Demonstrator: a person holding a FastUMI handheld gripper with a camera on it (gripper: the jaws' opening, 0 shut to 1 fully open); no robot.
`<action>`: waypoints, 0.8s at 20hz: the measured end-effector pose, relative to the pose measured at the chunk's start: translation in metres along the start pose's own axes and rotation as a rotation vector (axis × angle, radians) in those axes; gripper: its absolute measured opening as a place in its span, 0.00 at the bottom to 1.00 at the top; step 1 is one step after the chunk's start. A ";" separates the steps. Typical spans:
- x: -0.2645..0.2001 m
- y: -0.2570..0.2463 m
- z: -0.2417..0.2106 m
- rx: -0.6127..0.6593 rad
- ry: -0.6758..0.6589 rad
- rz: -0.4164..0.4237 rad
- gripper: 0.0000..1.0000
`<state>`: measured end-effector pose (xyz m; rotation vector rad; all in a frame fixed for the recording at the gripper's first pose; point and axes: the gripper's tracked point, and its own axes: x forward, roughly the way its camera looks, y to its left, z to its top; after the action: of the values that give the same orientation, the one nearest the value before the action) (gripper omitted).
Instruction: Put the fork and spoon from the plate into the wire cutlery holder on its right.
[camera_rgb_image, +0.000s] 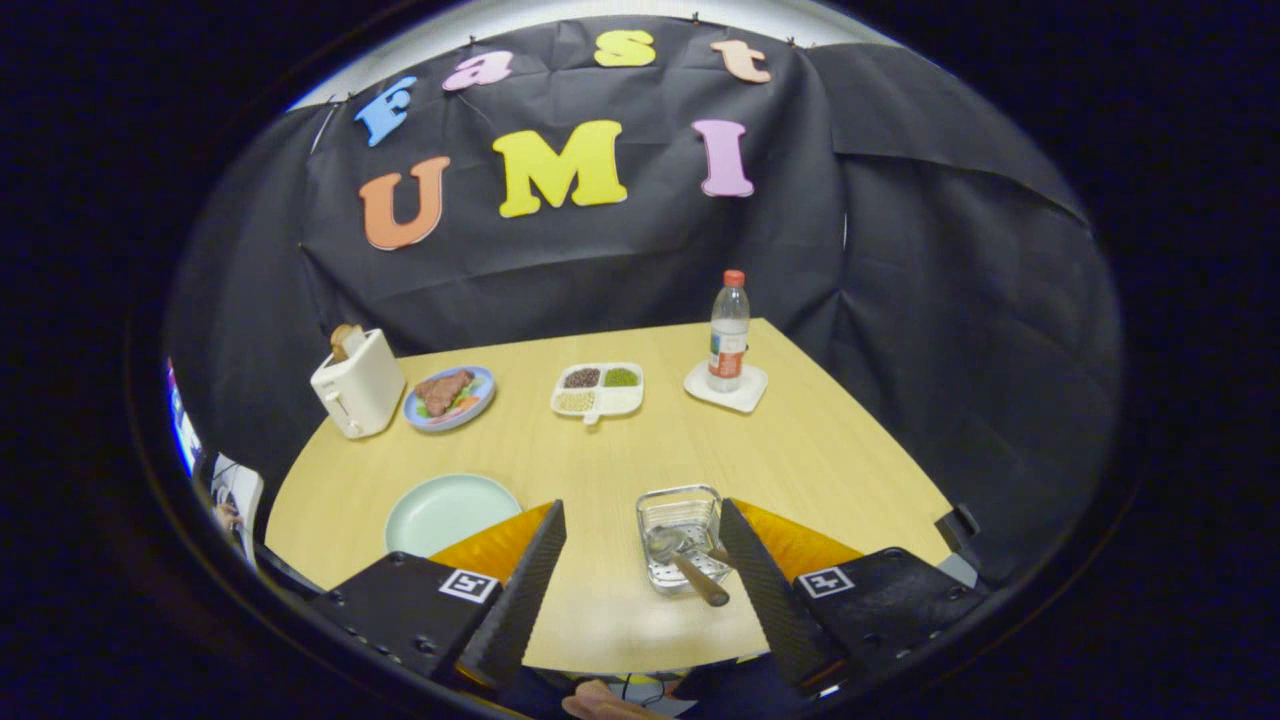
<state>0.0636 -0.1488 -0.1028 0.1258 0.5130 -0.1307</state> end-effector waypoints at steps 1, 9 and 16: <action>-0.010 0.009 0.006 -0.011 -0.044 0.001 0.93; -0.098 0.082 0.012 -0.060 -0.314 0.089 0.95; -0.154 0.105 0.010 -0.062 -0.424 0.130 0.95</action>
<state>-0.0477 -0.0328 -0.0085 0.0673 0.0853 -0.0124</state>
